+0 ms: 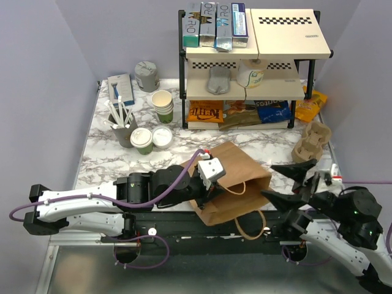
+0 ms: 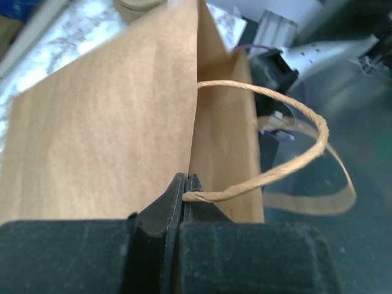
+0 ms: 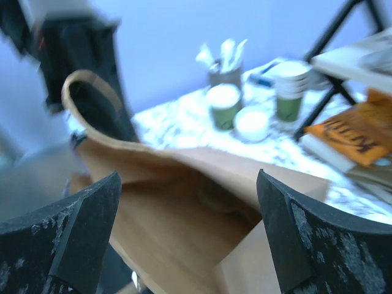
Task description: Pack the takeout coffee
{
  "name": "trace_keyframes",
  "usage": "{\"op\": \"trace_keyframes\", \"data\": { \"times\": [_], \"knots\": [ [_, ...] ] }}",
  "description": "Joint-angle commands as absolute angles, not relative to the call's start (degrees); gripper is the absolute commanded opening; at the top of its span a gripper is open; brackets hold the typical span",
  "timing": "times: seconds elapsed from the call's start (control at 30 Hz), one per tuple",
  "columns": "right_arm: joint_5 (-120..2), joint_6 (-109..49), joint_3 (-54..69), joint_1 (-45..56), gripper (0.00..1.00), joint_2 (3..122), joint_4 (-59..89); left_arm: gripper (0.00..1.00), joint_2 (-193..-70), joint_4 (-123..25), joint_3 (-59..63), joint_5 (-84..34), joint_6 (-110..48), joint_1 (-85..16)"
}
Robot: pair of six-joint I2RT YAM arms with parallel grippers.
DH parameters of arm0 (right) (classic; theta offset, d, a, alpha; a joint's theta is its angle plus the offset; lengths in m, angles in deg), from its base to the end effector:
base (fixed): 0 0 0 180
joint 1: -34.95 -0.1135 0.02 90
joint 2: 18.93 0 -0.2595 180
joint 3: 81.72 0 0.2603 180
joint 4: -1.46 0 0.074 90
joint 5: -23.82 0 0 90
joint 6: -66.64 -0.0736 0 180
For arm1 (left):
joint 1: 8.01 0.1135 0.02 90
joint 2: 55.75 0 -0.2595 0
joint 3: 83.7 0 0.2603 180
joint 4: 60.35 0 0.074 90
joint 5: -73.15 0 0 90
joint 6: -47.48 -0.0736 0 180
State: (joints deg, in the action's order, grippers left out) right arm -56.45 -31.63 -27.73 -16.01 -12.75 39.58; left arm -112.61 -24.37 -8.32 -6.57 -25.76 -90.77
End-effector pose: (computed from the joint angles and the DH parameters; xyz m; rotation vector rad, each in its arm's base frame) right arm 0.0415 0.0710 0.3590 -0.6725 1.3138 0.9688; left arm 0.0464 -0.2609 0.3695 0.9777 1.7477 -1.0032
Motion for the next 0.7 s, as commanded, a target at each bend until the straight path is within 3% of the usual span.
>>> {"op": "trace_keyframes", "data": {
  "times": [0.0, 0.13, 0.37, 0.67],
  "knots": [
    [-70.04, -34.78, -28.13, -16.38, 1.0, -18.74, 34.58, 0.0, -112.17, -24.7, -12.1, -11.92, -23.89, -92.12],
    [-69.35, -34.61, -29.37, -16.38, 1.0, -23.58, 32.1, 0.0, -111.03, -27.59, -13.16, -14.56, -22.48, -92.21],
    [-69.43, -34.43, -25.51, -16.29, 1.0, -16.04, 36.31, 0.0, -108.92, -28.92, -14.22, -13.43, -21.51, -92.47],
    [-81.81, -39.86, -18.22, -16.38, 1.0, -4.87, 40.18, 0.0, -111.19, -26.9, -4.65, 4.93, -19.5, -92.38]
  ]
}}
